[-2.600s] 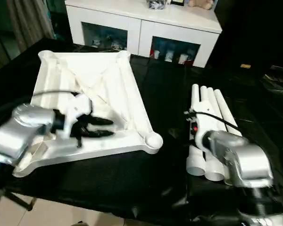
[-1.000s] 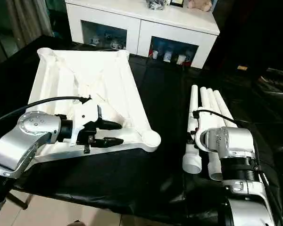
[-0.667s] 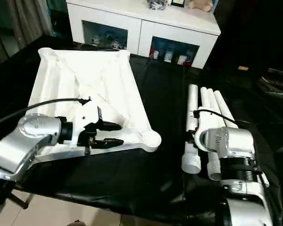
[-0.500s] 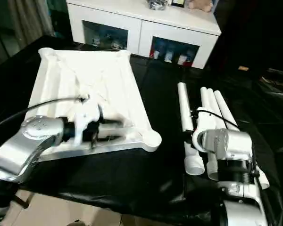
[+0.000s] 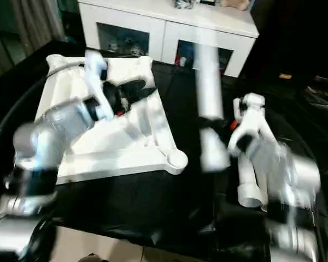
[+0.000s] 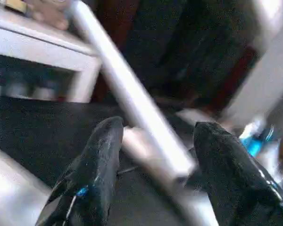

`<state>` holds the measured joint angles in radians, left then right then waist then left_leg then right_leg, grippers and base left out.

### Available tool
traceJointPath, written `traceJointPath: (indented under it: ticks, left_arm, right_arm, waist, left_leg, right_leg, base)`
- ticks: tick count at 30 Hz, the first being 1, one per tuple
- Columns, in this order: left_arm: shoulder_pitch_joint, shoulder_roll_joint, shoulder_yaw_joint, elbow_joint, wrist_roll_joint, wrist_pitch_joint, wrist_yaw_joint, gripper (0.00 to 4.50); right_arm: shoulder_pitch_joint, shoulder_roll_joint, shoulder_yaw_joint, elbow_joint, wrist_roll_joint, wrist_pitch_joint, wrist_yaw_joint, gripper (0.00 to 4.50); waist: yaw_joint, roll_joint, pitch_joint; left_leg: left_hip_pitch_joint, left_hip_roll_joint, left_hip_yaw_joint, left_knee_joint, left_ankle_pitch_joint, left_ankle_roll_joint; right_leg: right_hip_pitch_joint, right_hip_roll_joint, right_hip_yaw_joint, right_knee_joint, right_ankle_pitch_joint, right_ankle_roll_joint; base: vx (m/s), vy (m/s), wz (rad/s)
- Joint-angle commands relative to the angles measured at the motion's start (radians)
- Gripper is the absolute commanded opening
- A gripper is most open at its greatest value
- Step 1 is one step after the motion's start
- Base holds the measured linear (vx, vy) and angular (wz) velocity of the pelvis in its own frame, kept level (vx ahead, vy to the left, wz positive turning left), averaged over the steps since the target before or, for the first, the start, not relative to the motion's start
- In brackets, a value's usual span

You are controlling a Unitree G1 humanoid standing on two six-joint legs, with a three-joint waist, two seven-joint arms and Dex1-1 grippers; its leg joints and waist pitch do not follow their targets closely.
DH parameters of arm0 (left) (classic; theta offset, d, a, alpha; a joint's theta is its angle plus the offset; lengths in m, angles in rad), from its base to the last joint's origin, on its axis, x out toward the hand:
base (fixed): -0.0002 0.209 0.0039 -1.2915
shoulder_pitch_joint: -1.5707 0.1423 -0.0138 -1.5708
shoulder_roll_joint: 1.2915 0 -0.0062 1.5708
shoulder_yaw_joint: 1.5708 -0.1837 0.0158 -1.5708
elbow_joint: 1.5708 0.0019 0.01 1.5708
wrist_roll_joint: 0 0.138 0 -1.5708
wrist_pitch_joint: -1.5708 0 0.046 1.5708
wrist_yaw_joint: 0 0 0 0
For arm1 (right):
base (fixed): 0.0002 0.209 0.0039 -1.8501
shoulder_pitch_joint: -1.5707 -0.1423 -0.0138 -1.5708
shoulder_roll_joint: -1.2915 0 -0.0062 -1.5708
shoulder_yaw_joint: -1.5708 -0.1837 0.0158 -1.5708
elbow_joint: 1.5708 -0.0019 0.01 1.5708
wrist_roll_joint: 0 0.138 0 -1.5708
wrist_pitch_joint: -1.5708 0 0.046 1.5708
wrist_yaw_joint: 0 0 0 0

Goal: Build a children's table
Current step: Pick table leg

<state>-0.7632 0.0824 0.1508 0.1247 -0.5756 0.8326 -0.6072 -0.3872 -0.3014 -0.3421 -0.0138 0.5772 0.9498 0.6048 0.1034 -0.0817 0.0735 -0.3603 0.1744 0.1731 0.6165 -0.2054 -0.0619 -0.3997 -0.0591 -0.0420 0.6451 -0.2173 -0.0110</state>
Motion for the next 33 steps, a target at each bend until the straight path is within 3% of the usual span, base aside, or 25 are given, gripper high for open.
traceJointPath:
  ticks: [1,3,4,7,9,10,18,23,25,27,29,30,33]
  left_arm:
    - [-0.036,-0.024,-0.003,0.009,-0.096,0.086,-0.028,3.10]
    - [-0.051,-0.042,0.005,0.008,-0.133,0.130,-0.033,3.27]
    - [-0.064,-0.059,0.012,0.012,-0.154,0.156,-0.032,3.37]
    - [-0.090,-0.084,0.016,0.018,-0.160,0.201,-0.014,3.55]
    - [-0.094,-0.098,0.021,0.019,-0.169,0.205,0.003,3.66]
    - [-0.096,-0.106,0.030,0.021,-0.188,0.210,0.016,3.86]
    - [-0.108,-0.143,0.074,-0.015,-0.294,0.262,0.017,4.45]
    - [-0.103,-0.142,0.068,-0.034,-0.293,0.260,0.020,4.50]
    - [-0.099,-0.139,0.057,-0.031,-0.276,0.245,0.038,4.50]
    - [-0.091,-0.122,0.012,-0.024,-0.204,0.208,0.094,4.21]
    - [-0.086,-0.118,-0.009,-0.020,-0.147,0.194,0.158,4.03]
    - [-0.086,-0.118,-0.009,-0.020,-0.147,0.194,0.158,4.03]
    - [-0.081,-0.140,-0.001,-0.021,-0.122,0.181,0.222,3.71]
  right_arm:
    - [0.025,-0.017,-0.002,-0.111,0.105,-0.012,0.114,1.78]
    - [0.041,-0.019,-0.005,-0.139,0.145,-0.007,0.149,1.78]
    - [0.049,-0.019,-0.006,-0.161,0.176,0.006,0.171,1.78]
    - [0.068,-0.025,-0.008,-0.205,0.234,0.027,0.218,1.78]
    - [0.075,-0.026,-0.011,-0.222,0.262,0.042,0.234,1.78]
    - [0.080,-0.028,-0.010,-0.232,0.275,0.046,0.241,1.78]
    - [0.082,-0.050,0.010,-0.245,0.306,0.044,0.235,1.78]
    - [0.075,-0.052,0.015,-0.243,0.312,0.044,0.231,1.78]
    - [0.072,-0.051,0.025,-0.242,0.298,0.034,0.220,1.78]
    - [0.064,-0.051,0.060,-0.243,0.244,-0.002,0.183,1.78]
    - [0.049,-0.051,0.119,-0.248,0.153,-0.051,0.126,1.78]
    - [0.049,-0.051,0.119,-0.248,0.153,-0.051,0.126,1.78]
    - [0.024,-0.043,0.201,-0.253,0.036,-0.106,0.044,1.78]
  waist:
    - [0.015,-0.014,-0.077]
    - [0.018,-0.015,-0.078]
    - [0.015,-0.022,-0.074]
    - [0.020,-0.015,-0.070]
    - [0.019,-0.022,-0.069]
    - [0.020,-0.021,-0.071]
    - [0.020,-0.031,-0.072]
    - [0.018,-0.031,-0.072]
    - [0.018,-0.030,-0.071]
    - [0.019,-0.030,-0.072]
    - [0.015,-0.029,-0.072]
    - [0.013,-0.029,-0.072]
    - [0.013,-0.025,-0.073]
  left_leg:
    - [0.003,0.049,-0.010,-0.061,0.027,0.087]
    - [0.005,0.050,-0.010,-0.060,0.032,0.094]
    - [0.002,0.050,-0.010,-0.062,0.022,0.093]
    - [0.005,0.052,-0.011,-0.065,-0.018,0.068]
    - [0.006,0.053,-0.011,-0.067,-0.039,0.052]
    - [0.005,0.052,-0.013,-0.066,-0.035,0.051]
    - [-0.001,0.048,-0.013,-0.064,0.003,0.048]
    - [-0.001,0.049,-0.014,-0.064,0.009,0.045]
    - [0.000,0.050,-0.015,-0.065,0.007,0.043]
    - [0.000,0.052,-0.017,-0.067,0.004,0.038]
    - [0.001,0.052,-0.017,-0.068,0.000,0.021]
    - [0.001,0.052,-0.018,-0.068,0.004,0.015]
    - [0.000,0.050,-0.018,-0.068,0.010,0.010]
  right_leg:
    - [0.065,-0.085,0.049,-0.060,0.071,-0.277]
    - [0.061,-0.084,0.046,-0.060,0.064,-0.281]
    - [0.060,-0.084,0.046,-0.066,0.033,-0.275]
    - [0.058,-0.087,0.046,-0.077,-0.051,-0.258]
    - [0.060,-0.085,0.046,-0.082,-0.081,-0.236]
    - [0.061,-0.088,0.046,-0.081,-0.080,-0.233]
    - [0.063,-0.086,0.045,-0.080,-0.061,-0.213]
    - [0.062,-0.086,0.045,-0.080,-0.068,-0.202]
    - [0.060,-0.085,0.044,-0.081,-0.069,-0.200]
    - [0.060,-0.087,0.045,-0.083,-0.081,-0.188]
    - [0.060,-0.085,0.045,-0.083,-0.088,-0.168]
    - [0.059,-0.084,0.045,-0.083,-0.083,-0.163]
    - [0.060,-0.084,0.046,-0.080,-0.059,-0.167]
  base:
    - [0.000,0.000,0.00]
    - [0.000,0.000,0.00]
    - [0.000,0.000,0.00]
    - [0.000,0.000,0.00]
    - [0.000,0.000,0.00]
    - [0.000,0.000,0.00]
    - [0.000,0.000,0.00]
    - [0.000,0.000,0.00]
    - [0.000,0.000,0.00]
    - [0.000,0.000,0.00]
    - [0.000,0.000,0.00]
    - [0.000,0.000,0.00]
    - [0.000,0.000,0.00]
